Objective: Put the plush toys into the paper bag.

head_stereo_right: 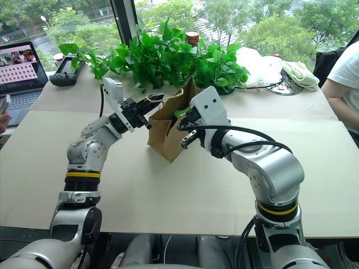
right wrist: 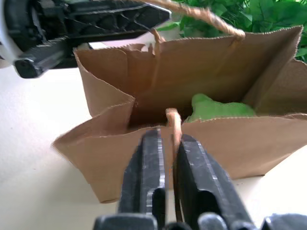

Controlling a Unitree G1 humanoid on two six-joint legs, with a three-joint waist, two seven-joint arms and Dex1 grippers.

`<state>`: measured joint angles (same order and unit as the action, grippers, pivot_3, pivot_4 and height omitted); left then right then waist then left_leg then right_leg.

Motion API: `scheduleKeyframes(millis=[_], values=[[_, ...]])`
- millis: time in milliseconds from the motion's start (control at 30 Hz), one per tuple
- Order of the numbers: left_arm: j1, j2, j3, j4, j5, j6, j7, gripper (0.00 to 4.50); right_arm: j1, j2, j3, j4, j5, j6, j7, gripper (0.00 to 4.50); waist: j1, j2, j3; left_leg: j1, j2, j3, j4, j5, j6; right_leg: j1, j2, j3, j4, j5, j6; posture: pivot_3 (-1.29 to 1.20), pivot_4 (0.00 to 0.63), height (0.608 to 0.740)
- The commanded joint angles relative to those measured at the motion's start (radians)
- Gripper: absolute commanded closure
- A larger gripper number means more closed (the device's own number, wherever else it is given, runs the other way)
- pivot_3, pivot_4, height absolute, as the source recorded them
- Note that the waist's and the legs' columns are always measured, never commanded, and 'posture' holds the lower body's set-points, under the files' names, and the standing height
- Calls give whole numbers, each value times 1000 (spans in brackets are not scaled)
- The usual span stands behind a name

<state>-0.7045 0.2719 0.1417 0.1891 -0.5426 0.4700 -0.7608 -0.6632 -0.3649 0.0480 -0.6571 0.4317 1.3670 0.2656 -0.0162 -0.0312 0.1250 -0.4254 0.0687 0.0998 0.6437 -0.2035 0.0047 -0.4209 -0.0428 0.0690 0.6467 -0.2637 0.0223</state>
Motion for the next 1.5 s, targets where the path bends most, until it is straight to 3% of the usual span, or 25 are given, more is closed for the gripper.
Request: scheduleKeyframes(millis=[33,267,467,733,833,1033,1133,1200,1400,1500], values=[[-10,41,31,-70,-63,58,-25,3777,-21,9,-65,-27,9,-15,-4,2465,0,0,0,0,0,0,0,0,0,0,0,0,0,0,0,0,150,740],[-6,128,69,-153,-165,203,-45,1304,-33,-27,-154,-66,75,-39,66,89,-1,0,0,0,0,-1,0,0,0,0,0,0,0,0,0,0,150,740],[48,201,130,-206,-275,334,-50,1269,26,-137,-289,-78,153,-161,203,37,0,0,0,0,0,-3,-1,0,0,1,0,0,-1,0,0,0,150,740],[156,244,90,-181,-214,282,-93,1269,126,-215,-408,-78,369,-204,361,37,1,0,0,1,0,-3,-1,0,0,1,0,0,-1,0,0,0,150,740],[178,241,78,-179,-194,259,-102,1251,138,-228,-405,-71,410,-223,363,734,1,0,0,1,0,-3,-1,0,0,2,0,0,-1,0,0,0,150,740],[199,238,53,-179,-162,224,-116,1251,198,-275,-314,-111,467,-256,405,2763,1,0,0,1,0,-3,-1,0,0,1,0,0,-1,0,0,0,150,740],[203,247,35,-178,-146,214,-134,1251,223,-294,-205,-96,412,-280,395,3795,2,0,0,1,0,-4,-1,0,0,2,0,0,-1,0,0,0,150,740],[206,256,14,-172,-123,194,-152,1251,218,-306,-80,-34,294,-306,342,4487,0,0,0,1,0,-5,-1,0,0,2,0,0,-1,0,0,0,150,740],[198,271,-31,-150,-77,149,-205,1251,171,-254,123,135,65,-374,206,4487,1,0,0,1,-2,-4,0,0,0,1,0,1,-1,0,0,0,150,740],[188,275,-47,-134,-55,128,-226,1251,146,-225,143,178,21,-390,184,4487,2,0,0,0,-2,-4,-1,0,0,0,0,1,-1,0,-1,0,150,740]])
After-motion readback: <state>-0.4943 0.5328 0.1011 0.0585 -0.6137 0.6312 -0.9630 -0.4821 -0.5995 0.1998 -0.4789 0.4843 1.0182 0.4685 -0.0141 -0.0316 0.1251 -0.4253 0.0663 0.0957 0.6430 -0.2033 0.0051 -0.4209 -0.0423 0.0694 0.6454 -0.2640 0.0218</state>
